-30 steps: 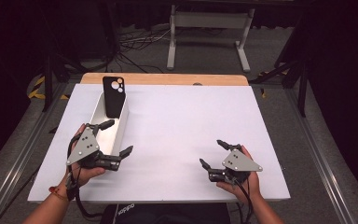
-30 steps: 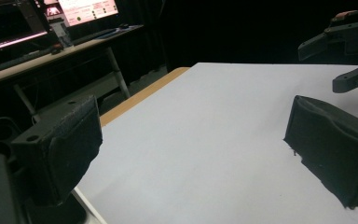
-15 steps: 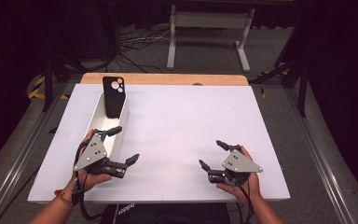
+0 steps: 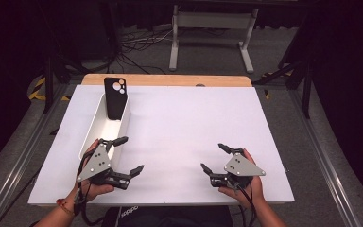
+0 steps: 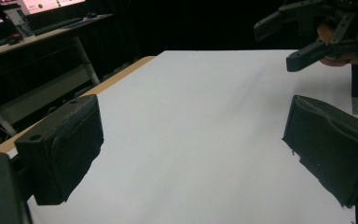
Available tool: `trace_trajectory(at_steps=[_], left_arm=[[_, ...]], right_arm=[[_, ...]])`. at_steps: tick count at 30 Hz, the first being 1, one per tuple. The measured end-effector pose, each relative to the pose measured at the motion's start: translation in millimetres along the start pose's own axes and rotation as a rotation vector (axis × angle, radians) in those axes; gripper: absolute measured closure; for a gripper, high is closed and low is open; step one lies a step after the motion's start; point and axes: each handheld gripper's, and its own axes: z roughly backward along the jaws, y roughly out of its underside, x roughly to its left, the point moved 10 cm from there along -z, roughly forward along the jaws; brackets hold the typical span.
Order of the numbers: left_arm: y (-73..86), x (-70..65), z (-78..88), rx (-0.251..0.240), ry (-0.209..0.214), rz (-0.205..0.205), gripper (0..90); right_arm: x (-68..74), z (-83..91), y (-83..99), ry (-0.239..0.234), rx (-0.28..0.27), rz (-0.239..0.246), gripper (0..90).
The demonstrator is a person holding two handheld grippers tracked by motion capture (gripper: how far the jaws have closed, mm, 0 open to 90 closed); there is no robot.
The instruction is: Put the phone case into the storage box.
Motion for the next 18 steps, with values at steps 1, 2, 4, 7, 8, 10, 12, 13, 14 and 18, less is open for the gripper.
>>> trace_trajectory(at_steps=[1,2,4,7,8,10,12,13,14,18], left_arm=[[1.3,-1.2,-0.3,0.005,0.003,-0.003,5.7],[2.5,-3.0,-1.3,0.004,0.010,0.003,5.7],[5.8,-5.8,-2.2,0.009,0.013,0.009,5.9],[11.6,-9.7,-4.7,0.031,0.019,0.008,6.1],[14.8,-11.2,-5.7,0.044,0.019,0.009,6.0],[17.6,-11.9,-6.2,0.051,0.019,0.008,5.7],[22.6,-12.2,-6.7,0.064,0.021,0.003,4.9],[27.3,-11.9,-7.1,0.070,0.015,0.010,4.9],[30.6,-11.2,-8.0,0.076,0.016,0.017,4.7],[39.2,-12.1,-11.6,0.100,0.013,0.000,4.1]], right_arm=[[0.0,0.3,-0.1,0.000,0.000,0.000,17.4],[-0.4,0.6,0.1,0.001,0.000,0.000,17.4],[-0.7,1.4,1.0,0.001,0.002,-0.004,17.4],[-0.8,2.0,2.1,0.002,0.001,-0.003,17.4],[-0.6,2.2,2.6,0.001,0.003,-0.004,17.4],[-0.5,2.3,3.2,0.000,0.006,-0.002,17.4],[-0.1,2.5,3.2,0.000,0.004,-0.002,17.4],[0.1,2.7,3.3,-0.001,0.004,0.000,17.4],[0.3,2.9,4.0,0.002,0.005,0.002,17.4],[0.8,6.1,4.7,0.004,0.005,0.006,17.1]])
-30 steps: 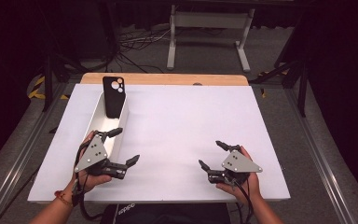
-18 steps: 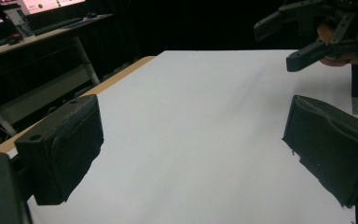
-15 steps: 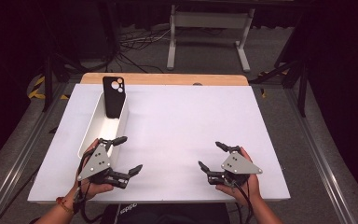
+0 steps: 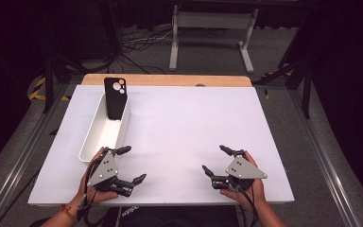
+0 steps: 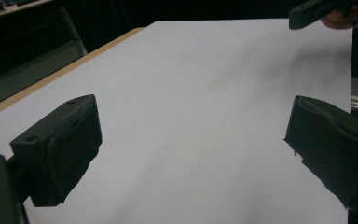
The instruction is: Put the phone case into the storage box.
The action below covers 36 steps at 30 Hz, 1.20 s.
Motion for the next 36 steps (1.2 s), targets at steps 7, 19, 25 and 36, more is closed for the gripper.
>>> trace_trajectory(at_steps=[7,19,25,36], left_arm=[[4.9,2.2,0.5,0.018,0.008,0.002,3.3],[3.1,0.8,0.6,0.009,0.016,0.005,3.3],[1.6,-0.4,2.4,0.005,0.022,0.001,3.4],[0.5,-1.6,4.3,-0.004,0.004,-0.010,3.3]], right_arm=[[-3.0,4.1,0.3,0.015,-0.012,-0.010,16.5],[-0.4,5.6,2.3,0.012,-0.009,0.000,16.4],[0.7,4.2,2.7,0.010,-0.005,0.001,16.4],[7.9,-0.3,0.4,0.006,0.002,0.017,16.5]])
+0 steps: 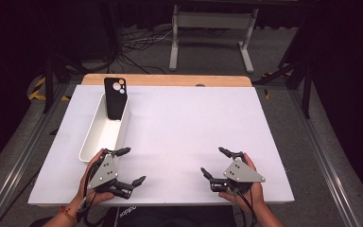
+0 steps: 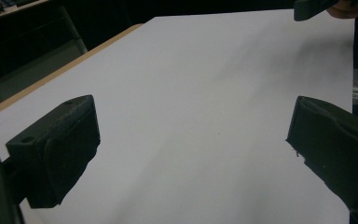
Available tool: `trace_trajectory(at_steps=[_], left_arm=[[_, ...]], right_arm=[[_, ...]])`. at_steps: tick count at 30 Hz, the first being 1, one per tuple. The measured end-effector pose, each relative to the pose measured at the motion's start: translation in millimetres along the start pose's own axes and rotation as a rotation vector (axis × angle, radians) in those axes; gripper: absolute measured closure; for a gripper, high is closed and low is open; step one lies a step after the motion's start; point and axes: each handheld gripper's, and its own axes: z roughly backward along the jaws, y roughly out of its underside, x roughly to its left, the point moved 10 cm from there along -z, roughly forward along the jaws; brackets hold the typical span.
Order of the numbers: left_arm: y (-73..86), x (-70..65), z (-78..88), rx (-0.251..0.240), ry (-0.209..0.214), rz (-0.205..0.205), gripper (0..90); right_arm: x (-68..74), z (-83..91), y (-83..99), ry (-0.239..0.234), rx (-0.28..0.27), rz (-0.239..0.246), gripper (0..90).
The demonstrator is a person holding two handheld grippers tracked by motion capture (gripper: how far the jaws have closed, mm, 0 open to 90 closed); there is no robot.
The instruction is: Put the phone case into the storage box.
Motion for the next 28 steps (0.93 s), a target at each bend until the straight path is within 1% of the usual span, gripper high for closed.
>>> trace_trajectory(at_steps=[1,2,3,6,9,12,14,16,17,18,20,24,28], left_arm=[[0.2,0.4,-0.7,0.002,-0.003,-0.005,3.3],[0.1,-0.4,-1.3,0.002,0.004,0.000,3.3],[-0.7,-0.6,-2.2,-0.007,0.000,0.007,3.3],[-0.6,-1.8,-2.6,0.005,0.003,-0.003,4.8],[-1.0,-3.8,-3.5,0.004,0.002,-0.004,4.2],[-1.0,-5.6,-3.5,0.011,0.015,-0.010,4.4],[-0.7,-5.9,-3.9,0.014,0.018,-0.012,4.4],[-0.9,-5.3,-6.0,0.008,0.012,-0.007,4.4],[0.0,-5.3,-6.0,0.017,0.018,-0.010,4.4],[0.5,-5.7,-6.4,0.019,0.019,-0.004,4.4],[0.5,-5.3,-6.8,0.018,0.014,-0.005,4.3],[0.6,-6.5,-7.8,0.024,0.012,-0.013,4.3],[0.2,-7.4,-9.0,0.024,0.014,-0.008,4.1]], right_arm=[[0.5,-0.5,0.3,-0.002,0.003,0.002,16.5],[0.8,-1.1,0.8,-0.002,0.005,0.003,16.5],[1.0,-1.5,1.3,-0.003,0.007,0.002,16.5],[0.9,-0.9,2.1,-0.006,0.010,0.001,16.5],[0.6,0.2,2.3,-0.006,0.009,0.003,16.5],[0.4,1.9,1.0,-0.008,0.000,0.001,16.6],[0.8,1.8,-0.2,-0.011,-0.006,0.013,16.6],[1.3,1.0,0.8,-0.017,-0.002,0.015,16.6],[1.3,0.7,1.6,-0.019,0.001,0.016,16.6],[1.1,0.2,2.7,-0.019,0.005,0.016,16.6],[0.8,0.0,3.3,-0.019,0.006,0.016,16.6],[-0.5,0.4,5.1,-0.018,0.011,0.003,16.6],[-1.5,0.8,4.5,-0.018,0.007,-0.004,16.6]])
